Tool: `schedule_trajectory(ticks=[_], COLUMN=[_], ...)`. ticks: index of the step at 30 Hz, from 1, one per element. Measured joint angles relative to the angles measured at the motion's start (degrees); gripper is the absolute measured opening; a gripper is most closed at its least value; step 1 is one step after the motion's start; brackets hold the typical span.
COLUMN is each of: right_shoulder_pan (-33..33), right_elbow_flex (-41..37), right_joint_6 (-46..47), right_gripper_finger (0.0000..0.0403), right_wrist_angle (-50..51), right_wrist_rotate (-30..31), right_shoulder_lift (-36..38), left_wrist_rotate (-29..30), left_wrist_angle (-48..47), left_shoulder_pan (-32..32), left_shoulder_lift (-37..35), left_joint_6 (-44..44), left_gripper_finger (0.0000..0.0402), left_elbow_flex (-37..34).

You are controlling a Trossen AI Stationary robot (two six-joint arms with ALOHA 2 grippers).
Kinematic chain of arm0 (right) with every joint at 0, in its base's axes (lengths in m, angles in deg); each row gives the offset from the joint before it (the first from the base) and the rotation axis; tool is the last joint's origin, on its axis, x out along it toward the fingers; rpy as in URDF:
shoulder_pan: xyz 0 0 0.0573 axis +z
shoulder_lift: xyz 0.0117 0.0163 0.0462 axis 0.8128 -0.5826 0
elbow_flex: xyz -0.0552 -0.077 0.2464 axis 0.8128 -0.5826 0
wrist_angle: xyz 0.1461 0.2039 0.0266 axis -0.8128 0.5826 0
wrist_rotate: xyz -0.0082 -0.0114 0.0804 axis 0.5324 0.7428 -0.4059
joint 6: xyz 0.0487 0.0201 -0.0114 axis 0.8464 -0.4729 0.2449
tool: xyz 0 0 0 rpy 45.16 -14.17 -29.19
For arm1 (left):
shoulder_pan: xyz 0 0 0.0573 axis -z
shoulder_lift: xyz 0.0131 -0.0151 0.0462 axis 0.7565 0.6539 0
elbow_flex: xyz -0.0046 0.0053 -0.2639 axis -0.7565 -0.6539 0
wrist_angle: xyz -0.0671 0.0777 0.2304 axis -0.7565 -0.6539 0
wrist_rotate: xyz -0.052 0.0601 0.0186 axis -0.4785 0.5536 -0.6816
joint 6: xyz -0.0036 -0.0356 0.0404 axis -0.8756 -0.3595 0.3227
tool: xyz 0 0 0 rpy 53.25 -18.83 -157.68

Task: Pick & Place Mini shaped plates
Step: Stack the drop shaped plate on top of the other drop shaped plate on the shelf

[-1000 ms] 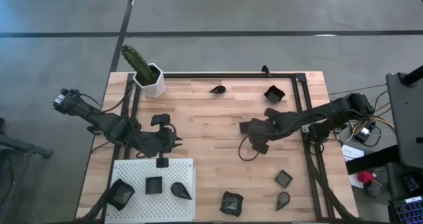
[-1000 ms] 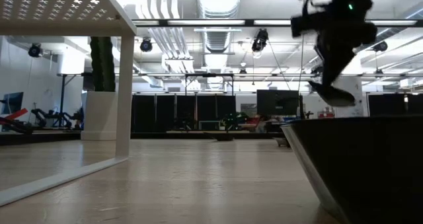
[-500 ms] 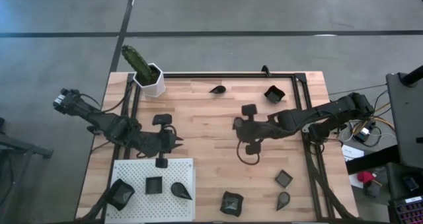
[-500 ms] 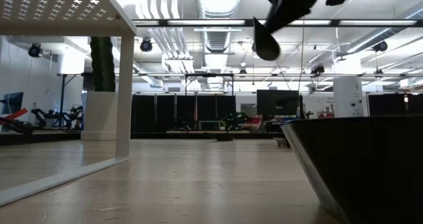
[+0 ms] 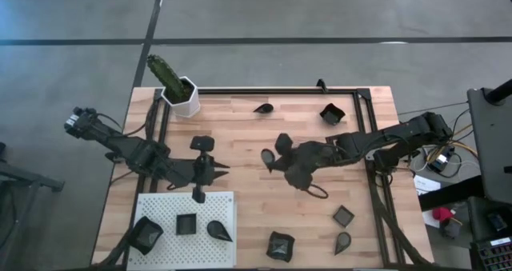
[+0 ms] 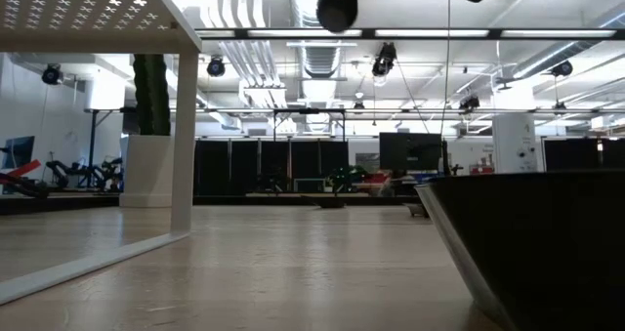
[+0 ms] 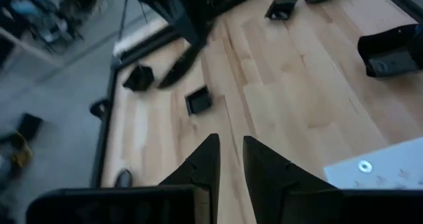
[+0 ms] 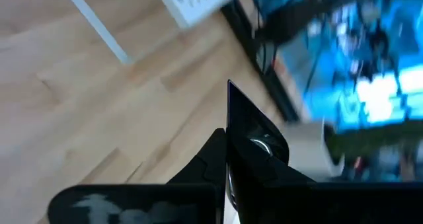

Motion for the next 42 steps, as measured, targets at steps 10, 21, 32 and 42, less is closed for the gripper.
schedule_trajectory(ticks=[10,21,32,42], right_shoulder_pan=[-0.1,-0.2,-0.3,-0.3], right_elbow_flex=[0.0,0.0,-0.1,-0.1], right_joint_6=[-14.0,-14.8,-15.3,-15.9], right_gripper_finger=[0.0008,0.0008,0.0008,0.0008], right_wrist_angle=[-7.6,-7.9,-4.8,-3.2], right_wrist_rotate=[-9.1,-11.9,-15.6,-18.6], right_shoulder_lift=[0.0,0.0,0.0,0.0], left_wrist_rotate=[-0.7,-6.5,-15.3,-19.8], left_wrist_angle=[9.0,17.6,20.8,21.5], left_shoulder_pan=[-0.8,-3.1,-6.9,-8.5], left_shoulder_lift=[1.7,4.9,8.7,12.8], left_joint_6=[11.6,17.7,15.7,14.2], left_gripper_finger=[0.0062,0.0062,0.0062,0.0062], left_elbow_flex=[0.0,0.4,0.5,2.3])
